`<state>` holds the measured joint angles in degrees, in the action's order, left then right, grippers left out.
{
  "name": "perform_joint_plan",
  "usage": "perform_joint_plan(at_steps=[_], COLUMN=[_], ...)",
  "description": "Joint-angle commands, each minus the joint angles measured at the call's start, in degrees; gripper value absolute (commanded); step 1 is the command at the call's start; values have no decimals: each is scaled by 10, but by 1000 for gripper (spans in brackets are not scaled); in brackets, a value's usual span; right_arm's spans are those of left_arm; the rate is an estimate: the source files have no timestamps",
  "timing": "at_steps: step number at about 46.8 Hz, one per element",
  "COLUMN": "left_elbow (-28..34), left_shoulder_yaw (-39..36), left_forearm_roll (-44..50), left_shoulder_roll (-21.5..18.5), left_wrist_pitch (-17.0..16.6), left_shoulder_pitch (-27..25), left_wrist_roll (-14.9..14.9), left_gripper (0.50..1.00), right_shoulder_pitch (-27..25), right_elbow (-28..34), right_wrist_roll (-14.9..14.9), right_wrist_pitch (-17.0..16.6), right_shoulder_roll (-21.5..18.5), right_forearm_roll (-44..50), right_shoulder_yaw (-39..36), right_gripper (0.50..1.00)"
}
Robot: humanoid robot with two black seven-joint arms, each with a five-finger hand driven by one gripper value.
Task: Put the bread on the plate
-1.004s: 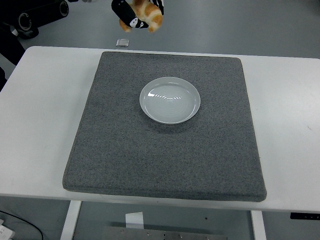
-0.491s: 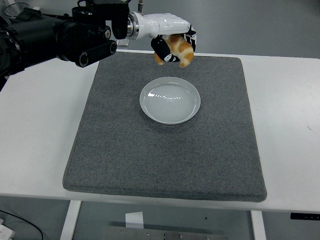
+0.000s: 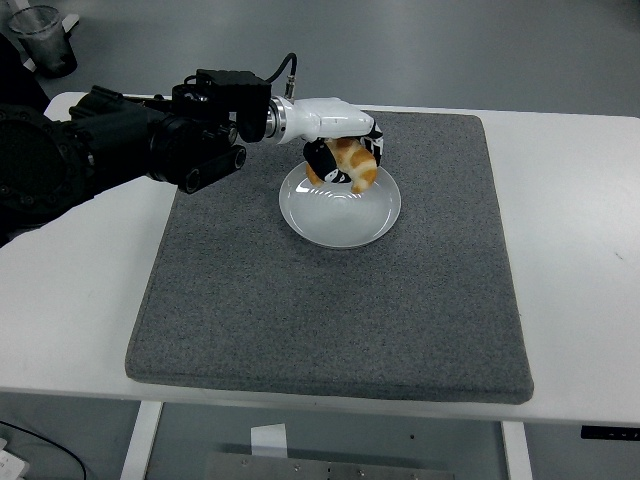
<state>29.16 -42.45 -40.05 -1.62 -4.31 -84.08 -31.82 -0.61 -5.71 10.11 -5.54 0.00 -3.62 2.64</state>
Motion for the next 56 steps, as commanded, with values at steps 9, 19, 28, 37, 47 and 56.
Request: perform_joint_plan(at_steps=[9, 19, 28, 37, 47, 56], left_elbow=[-3, -12, -24, -25, -38, -67], left_shoulder_yaw=[-14, -15, -15, -15, -15, -23], left_forearm_roll=[-5, -13, -17, -16, -17, -17], left_shoulder_roll=[6, 7, 7, 7, 12, 16], left_wrist_pitch=[-17, -19, -19, -20, -20, -20], left_shoulder_pitch=[30, 43, 52, 55, 63, 77], left_wrist_roll=[0, 0, 0, 0, 0, 0], left_gripper=[500, 500, 500, 500, 500, 500], right_shoulder_pitch=[0, 0, 0, 0, 0, 0], right_elbow=[0, 0, 0, 0, 0, 0], right_wrist_roll=[0, 0, 0, 0, 0, 0], right_wrist_pitch=[0, 0, 0, 0, 0, 0], right_shoulder_roll=[0, 0, 0, 0, 0, 0], right_forearm_roll=[0, 0, -1, 0, 0, 0], right_shoulder_yaw=[0, 0, 0, 0, 0, 0], right_gripper=[932, 932, 932, 932, 932, 932])
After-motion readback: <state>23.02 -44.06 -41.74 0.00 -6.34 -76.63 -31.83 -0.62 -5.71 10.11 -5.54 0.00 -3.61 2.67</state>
